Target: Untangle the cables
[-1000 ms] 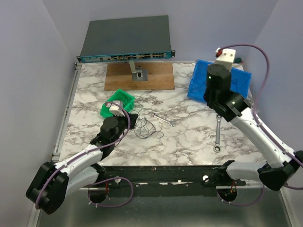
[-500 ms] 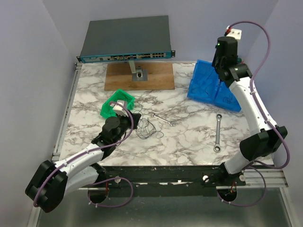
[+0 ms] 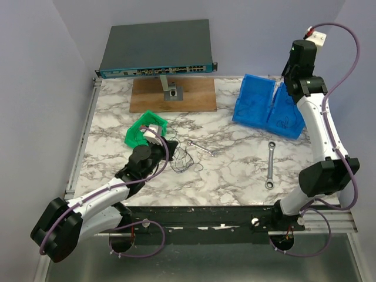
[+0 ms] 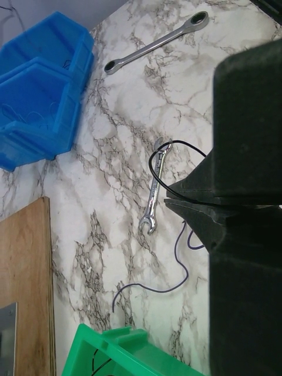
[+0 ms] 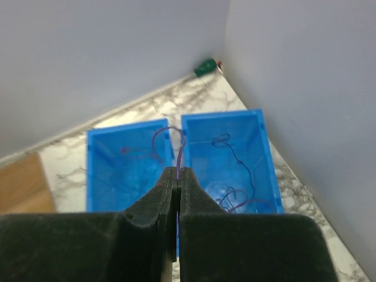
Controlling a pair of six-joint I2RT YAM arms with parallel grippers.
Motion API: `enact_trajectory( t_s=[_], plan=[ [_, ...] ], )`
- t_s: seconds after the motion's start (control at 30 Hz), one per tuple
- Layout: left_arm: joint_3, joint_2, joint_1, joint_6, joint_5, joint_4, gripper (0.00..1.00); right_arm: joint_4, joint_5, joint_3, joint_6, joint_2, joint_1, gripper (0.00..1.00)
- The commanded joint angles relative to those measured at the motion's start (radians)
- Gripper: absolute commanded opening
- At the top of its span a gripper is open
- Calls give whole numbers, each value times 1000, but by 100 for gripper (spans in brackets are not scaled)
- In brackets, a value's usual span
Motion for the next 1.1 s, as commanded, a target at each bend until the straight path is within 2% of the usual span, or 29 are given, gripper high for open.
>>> enact_trajectory(
  t_s=[0.0, 0.23, 0.33, 0.5, 0.73, 0.83, 1.07],
  plan=[
    [27, 4, -12, 32, -35, 0, 0, 71, -37, -137, 51, 31, -78, 1],
    [42, 27, -33, 55, -47, -3, 0, 168, -19, -291, 117, 41, -129, 1],
    [49, 37, -44, 64, -53, -5, 0, 187, -38, -307, 123, 53, -144, 1],
    [53, 46, -52, 68, -56, -6, 0, 209, 1, -275, 147, 42, -156, 1],
    [56, 54, -73, 81, -65, 3, 0, 171, 19, -104, 126, 69, -184, 1],
    [64, 62, -80, 83, -66, 0, 0, 164, 30, -85, 114, 61, -186, 1],
    [64, 58, -87, 91, -72, -4, 0, 237, 13, -306, 156, 61, -204, 1]
  ],
)
